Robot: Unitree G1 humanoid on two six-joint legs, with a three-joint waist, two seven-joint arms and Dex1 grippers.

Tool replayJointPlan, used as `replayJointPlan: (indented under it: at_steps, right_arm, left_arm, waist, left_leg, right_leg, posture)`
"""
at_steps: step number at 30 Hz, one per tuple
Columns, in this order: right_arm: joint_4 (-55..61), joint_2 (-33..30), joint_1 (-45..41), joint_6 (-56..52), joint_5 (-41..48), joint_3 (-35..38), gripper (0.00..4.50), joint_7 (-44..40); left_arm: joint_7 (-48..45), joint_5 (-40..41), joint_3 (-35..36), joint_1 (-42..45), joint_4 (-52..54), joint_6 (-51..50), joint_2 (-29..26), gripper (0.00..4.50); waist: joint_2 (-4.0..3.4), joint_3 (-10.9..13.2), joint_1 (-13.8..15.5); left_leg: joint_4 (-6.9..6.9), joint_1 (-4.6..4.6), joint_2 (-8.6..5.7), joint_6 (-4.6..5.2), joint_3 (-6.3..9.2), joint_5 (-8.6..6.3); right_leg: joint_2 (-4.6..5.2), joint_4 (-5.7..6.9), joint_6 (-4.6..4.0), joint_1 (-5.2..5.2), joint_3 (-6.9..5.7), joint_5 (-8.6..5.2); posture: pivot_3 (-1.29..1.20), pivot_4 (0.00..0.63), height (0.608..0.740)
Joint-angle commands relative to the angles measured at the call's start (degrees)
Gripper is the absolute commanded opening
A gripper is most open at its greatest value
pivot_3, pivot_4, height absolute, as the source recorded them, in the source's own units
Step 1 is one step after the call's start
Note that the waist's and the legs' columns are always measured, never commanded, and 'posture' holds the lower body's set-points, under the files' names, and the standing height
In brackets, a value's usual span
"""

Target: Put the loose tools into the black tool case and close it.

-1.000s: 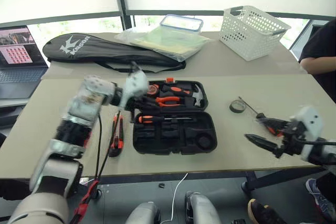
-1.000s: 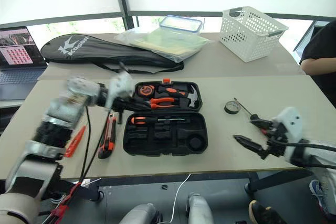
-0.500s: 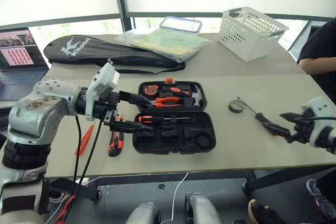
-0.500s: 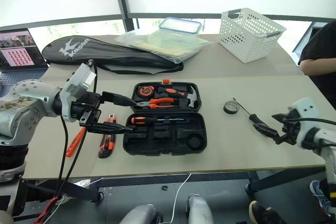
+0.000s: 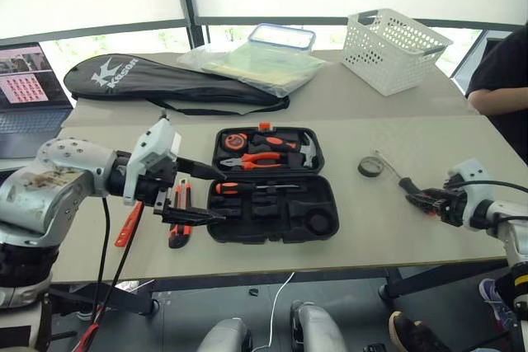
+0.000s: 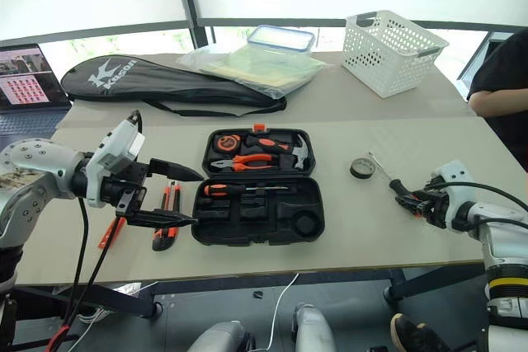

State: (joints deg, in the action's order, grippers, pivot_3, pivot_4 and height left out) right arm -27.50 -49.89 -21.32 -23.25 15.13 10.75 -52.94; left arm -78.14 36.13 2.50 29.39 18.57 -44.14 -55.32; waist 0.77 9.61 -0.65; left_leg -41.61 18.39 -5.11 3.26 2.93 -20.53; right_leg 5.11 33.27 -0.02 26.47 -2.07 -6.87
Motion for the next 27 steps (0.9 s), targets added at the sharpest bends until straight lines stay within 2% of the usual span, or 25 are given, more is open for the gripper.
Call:
replayJointPlan:
  at_steps: [1,3,6,10,16,21,27]
  right_arm:
    - [2.3,-2.1,-5.2,0.2,1.6,3.1,1.04,0.5]
    - [2.9,-1.8,-8.8,-0.3,1.2,2.3,1.04,1.0]
    - [12.3,1.2,-14.0,-1.9,3.4,-2.5,1.04,-3.1]
    - [23.0,4.1,-16.7,1.8,0.1,-13.9,1.04,-10.0]
    - [25.5,7.4,-18.8,8.4,-5.9,-26.1,1.04,-16.9]
    - [21.1,8.4,-20.4,15.8,-10.3,-29.5,1.04,-18.6]
    - [20.0,11.2,-20.2,16.1,-12.1,-30.0,1.04,-17.7]
  left_arm:
    - [0.1,1.2,1.5,-0.1,1.7,0.6,-1.6,4.50]
    - [-0.8,0.6,0.7,-0.8,1.9,1.5,-2.5,4.50]
    - [-3.0,0.3,0.3,-2.0,1.5,2.6,-4.1,4.50]
    - [-3.5,-1.1,-0.5,-4.0,1.6,5.1,-4.9,4.50]
    - [-3.6,-3.3,-1.3,-6.1,1.5,8.7,-5.3,4.50]
    - [-2.4,-3.3,-1.3,-5.8,1.6,8.9,-4.9,4.50]
    - [-1.6,-3.9,-0.7,-7.2,1.7,9.3,-5.8,4.50]
  waist:
    - [-0.03,0.0,-0.1]
    - [-0.20,0.1,-0.5]
    - [-0.23,0.1,-0.9]
    - [-0.22,0.1,-1.1]
    - [-0.21,0.1,0.4]
    - [-0.22,0.1,0.4]
    - [-0.22,0.1,-0.3]
  left_leg:
    - [0.00,0.00,0.00,0.00,0.00,0.00]
    - [0.00,-0.02,-0.01,0.00,-0.07,0.00]
    - [0.10,-0.05,0.04,0.00,-0.11,0.00]
    - [0.49,-0.04,0.12,-0.15,-0.09,0.09]
    - [0.44,0.41,-0.07,-0.16,-0.01,0.12]
    - [0.10,0.82,-0.14,-0.14,-0.01,0.11]
    - [0.09,0.77,-0.05,-0.23,-0.01,0.14]
  right_leg:
    - [0.00,0.00,0.00,0.00,0.00,0.00]
    - [-0.02,-0.01,0.02,0.01,-0.01,0.01]
    - [-0.03,-0.01,0.01,0.05,0.00,0.01]
    - [-0.18,-0.05,-0.10,0.22,-0.01,0.00]
    - [-0.30,-0.06,-0.11,0.61,-0.24,-0.01]
    - [-0.31,-0.07,-0.03,0.86,-0.35,0.06]
    - [-0.37,-0.06,-0.16,0.87,-0.33,0.08]
  posture:
    - [0.00,0.150,0.740]
    - [0.00,0.150,0.740]
    - [0.00,0.150,0.740]
    - [0.00,0.150,0.740]
    - [0.00,0.150,0.740]
    - [0.00,0.150,0.740]
    - [0.00,0.150,0.740]
